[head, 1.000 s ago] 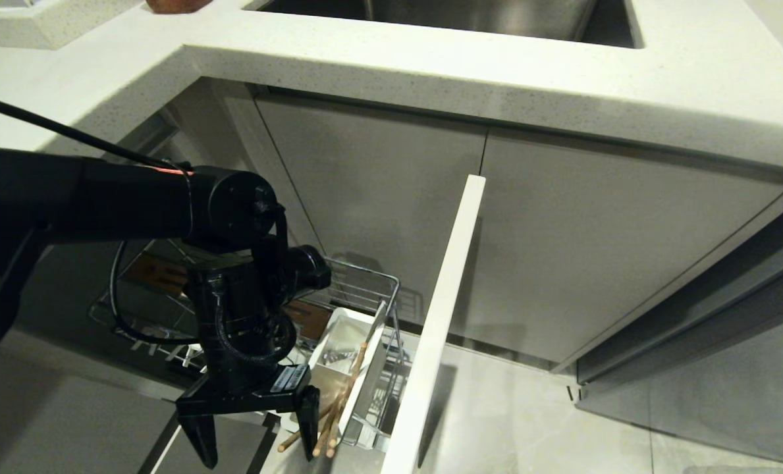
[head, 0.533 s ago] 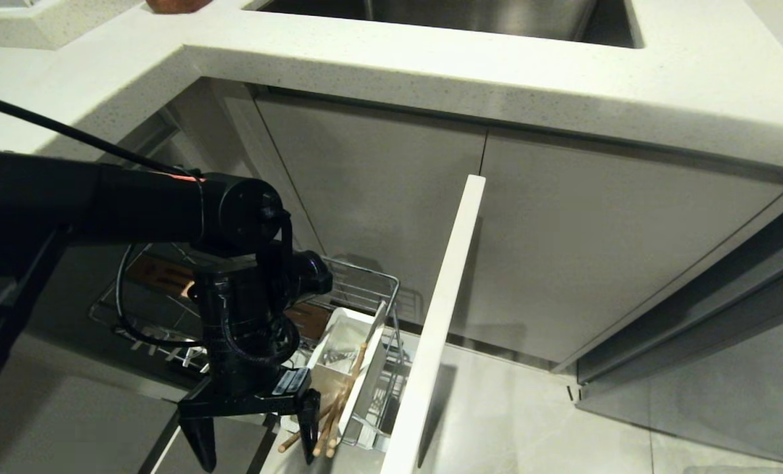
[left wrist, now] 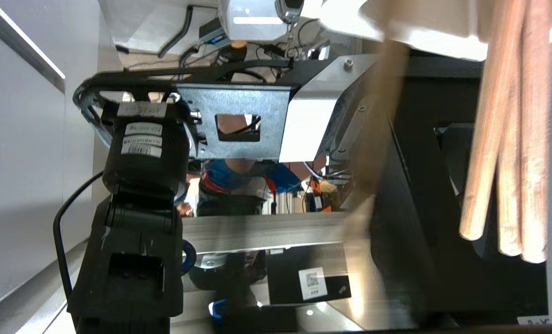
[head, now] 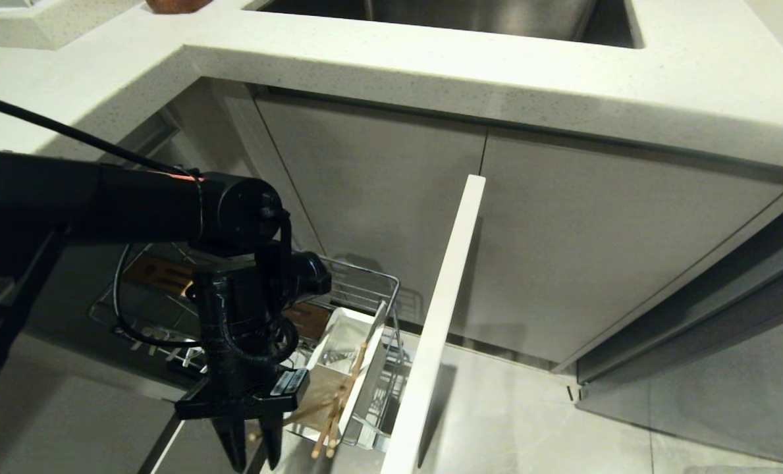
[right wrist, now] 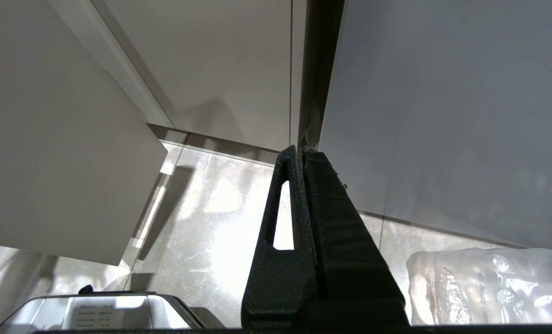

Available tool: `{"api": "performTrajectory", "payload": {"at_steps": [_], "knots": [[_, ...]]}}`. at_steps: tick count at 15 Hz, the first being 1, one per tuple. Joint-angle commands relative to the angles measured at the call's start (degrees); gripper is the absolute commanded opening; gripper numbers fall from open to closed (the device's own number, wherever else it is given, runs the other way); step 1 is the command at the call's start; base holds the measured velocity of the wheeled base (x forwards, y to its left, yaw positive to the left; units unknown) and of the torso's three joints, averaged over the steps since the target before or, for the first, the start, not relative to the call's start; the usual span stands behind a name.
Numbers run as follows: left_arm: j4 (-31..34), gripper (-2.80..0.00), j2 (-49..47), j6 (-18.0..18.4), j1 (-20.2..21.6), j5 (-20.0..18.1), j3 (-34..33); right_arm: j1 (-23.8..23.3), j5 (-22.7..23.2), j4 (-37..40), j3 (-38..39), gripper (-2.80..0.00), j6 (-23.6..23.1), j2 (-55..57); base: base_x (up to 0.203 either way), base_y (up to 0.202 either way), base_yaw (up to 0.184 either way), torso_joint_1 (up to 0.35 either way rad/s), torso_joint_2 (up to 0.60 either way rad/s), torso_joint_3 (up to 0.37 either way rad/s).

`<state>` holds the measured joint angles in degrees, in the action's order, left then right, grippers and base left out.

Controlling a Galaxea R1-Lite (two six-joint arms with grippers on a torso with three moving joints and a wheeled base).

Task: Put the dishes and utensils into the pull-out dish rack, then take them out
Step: Take the chopsticks out of the cupboard

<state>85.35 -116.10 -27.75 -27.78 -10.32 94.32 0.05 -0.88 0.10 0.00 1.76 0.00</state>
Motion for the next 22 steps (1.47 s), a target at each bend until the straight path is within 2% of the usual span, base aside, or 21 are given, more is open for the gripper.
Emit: {"api": "performTrajectory", "payload": {"at_steps": [1, 6, 10, 18, 22], "knots": [[0.6, -2.80, 0.2, -0.4, -0.1, -0.1, 0.0, 0.0, 0.0, 0.0, 0.2, -2.80, 0.0, 0.1, 0.000, 0.000, 0.000, 0.000, 0.00, 0.000], [0.8, -2.80, 0.7, -1.0, -0.3, -1.6, 0.2, 0.0, 0.0, 0.0, 0.1, -2.80, 0.0, 0.0, 0.000, 0.000, 0.000, 0.000, 0.00, 0.000], [2.3, -2.80, 5.9, -2.0, -1.8, -3.8, 1.3, 0.0, 0.0, 0.0, 0.2, -2.80, 0.0, 0.0, 0.000, 0.000, 0.000, 0.000, 0.00, 0.000], [2.3, -2.80, 13.7, -8.0, -6.2, -4.9, 6.3, 0.0, 0.0, 0.0, 0.1, -2.80, 0.0, 0.0, 0.000, 0.000, 0.000, 0.000, 0.00, 0.000], [2.3, -2.80, 17.2, -13.7, -7.7, -4.8, 8.1, 0.0, 0.0, 0.0, 0.2, -2.80, 0.0, 0.0, 0.000, 0.000, 0.000, 0.000, 0.00, 0.000]]}}
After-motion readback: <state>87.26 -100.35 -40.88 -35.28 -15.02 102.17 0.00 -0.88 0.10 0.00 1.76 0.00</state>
